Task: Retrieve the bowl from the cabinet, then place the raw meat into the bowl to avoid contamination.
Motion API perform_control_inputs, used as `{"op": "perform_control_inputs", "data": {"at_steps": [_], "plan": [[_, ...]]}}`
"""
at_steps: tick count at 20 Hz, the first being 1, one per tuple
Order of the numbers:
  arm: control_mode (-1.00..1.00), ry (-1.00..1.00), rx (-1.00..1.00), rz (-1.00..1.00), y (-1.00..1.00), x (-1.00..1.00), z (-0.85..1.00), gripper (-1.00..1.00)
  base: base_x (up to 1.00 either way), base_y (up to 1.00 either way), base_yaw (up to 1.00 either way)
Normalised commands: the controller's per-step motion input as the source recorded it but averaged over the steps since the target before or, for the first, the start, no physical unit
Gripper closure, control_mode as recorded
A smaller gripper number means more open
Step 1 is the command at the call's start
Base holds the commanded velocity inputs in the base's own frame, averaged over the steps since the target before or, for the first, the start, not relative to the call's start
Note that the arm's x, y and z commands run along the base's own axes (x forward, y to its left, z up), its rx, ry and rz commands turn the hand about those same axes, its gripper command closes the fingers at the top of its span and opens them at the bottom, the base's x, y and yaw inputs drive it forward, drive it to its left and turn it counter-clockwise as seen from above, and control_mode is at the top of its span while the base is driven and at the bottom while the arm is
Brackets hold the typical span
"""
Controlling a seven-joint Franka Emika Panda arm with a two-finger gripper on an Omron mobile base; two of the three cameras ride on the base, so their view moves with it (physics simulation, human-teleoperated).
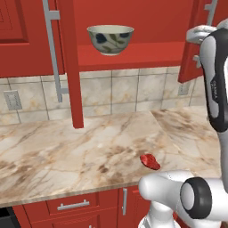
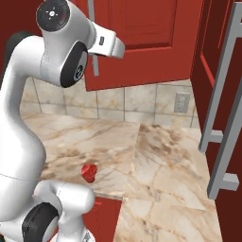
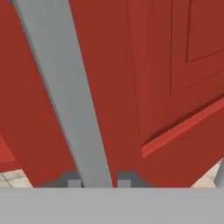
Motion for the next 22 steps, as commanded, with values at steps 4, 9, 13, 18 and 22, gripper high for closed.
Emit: {"op": "perform_control_inputs", "data": {"at_steps": [4, 9, 13, 18, 22], "plan": [[-1.00, 0.01, 0.10, 0.00, -0.45, -0.87, 0.00, 1.00, 0.00, 0.00, 0.00], [-1.00, 0.01, 0.10, 0.01, -0.54, -0.78, 0.00, 1.00, 0.00, 0.00, 0.00], [-1.00, 0.00, 0.02, 0.00, -0.26, -0.52, 0.00, 1.00, 0.00, 0.00, 0.00], [-1.00, 0.01, 0.01, 0.00, -0.13, -0.32, 0.00, -1.00, 0.00, 0.00, 0.00], [-1.00, 0.01, 0.00, 0.00, -0.08, -0.27, 0.00, -1.00, 0.00, 0.00, 0.00]]}}
